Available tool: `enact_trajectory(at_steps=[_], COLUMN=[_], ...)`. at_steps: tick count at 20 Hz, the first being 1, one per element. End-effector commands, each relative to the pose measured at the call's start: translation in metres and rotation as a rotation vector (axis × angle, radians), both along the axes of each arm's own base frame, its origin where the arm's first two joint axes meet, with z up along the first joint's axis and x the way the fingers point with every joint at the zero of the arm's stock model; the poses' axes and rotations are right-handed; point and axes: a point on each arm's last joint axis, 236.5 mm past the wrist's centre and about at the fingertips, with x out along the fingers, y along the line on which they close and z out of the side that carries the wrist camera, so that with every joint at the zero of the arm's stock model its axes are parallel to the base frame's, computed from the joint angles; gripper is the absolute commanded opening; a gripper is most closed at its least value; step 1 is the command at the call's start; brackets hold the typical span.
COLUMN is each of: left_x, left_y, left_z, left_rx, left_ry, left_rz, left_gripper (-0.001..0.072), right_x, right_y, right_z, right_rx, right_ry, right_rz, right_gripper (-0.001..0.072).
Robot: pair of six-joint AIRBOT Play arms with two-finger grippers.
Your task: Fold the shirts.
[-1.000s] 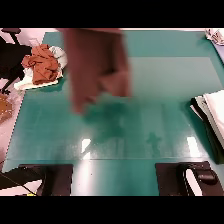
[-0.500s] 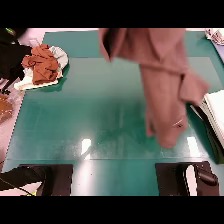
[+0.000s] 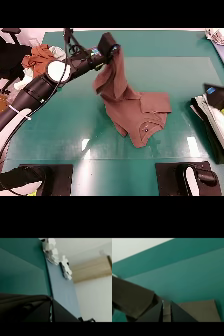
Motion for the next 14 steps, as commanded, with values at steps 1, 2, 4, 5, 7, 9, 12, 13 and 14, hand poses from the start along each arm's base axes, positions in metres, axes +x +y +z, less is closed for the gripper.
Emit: enact_trajectory(at_steps=[1, 2, 4, 5, 7, 9, 12, 13, 14], left_x=[0.030, 0.038, 0.051, 0.057, 0.071, 0.086, 0.112, 0.120, 0.128], left_y=[0.045, 0.059, 0.081, 0.090, 0.106, 0.119, 0.138, 0.145, 0.153], left_z=[-0.028, -0.030, -0.036, -0.039, -0.053, -0.071, -0.092, -0.095, -0.097], left_rx=[0.031, 0.034, 0.017, 0.013, 0.018, -0.021, -0.113, -0.147, -0.180], left_ry=[0.033, 0.039, 0.070, 0.080, 0.101, 0.148, 0.181, 0.171, 0.160], left_rz=[0.121, 0.148, 0.192, 0.211, 0.253, 0.304, 0.411, 0.454, 0.495], left_gripper=[0.0026, 0.0026, 0.0026, 0.0026, 0.0026, 0.0028, 0.0029, 0.0031, 0.0087], right_x=[-0.020, -0.025, -0.035, -0.040, -0.046, -0.052, -0.058, -0.061, -0.064], right_y=[0.035, 0.041, 0.050, 0.055, 0.061, 0.066, 0.077, 0.080, 0.083], right_z=[-0.047, -0.053, -0.067, -0.074, -0.090, -0.110, -0.132, -0.137, -0.140], right_rx=[0.003, 0.005, 0.028, 0.043, 0.093, 0.148, 0.176, 0.174, 0.170], right_ry=[0.104, 0.106, 0.122, 0.134, 0.169, 0.229, 0.295, 0.309, 0.320], right_rz=[0.141, 0.158, 0.187, 0.199, 0.206, 0.211, 0.245, 0.260, 0.276], right_gripper=[0.0120, 0.0120, 0.0120, 0.0120, 0.0120, 0.0120, 0.0121, 0.0121, 0.0122])
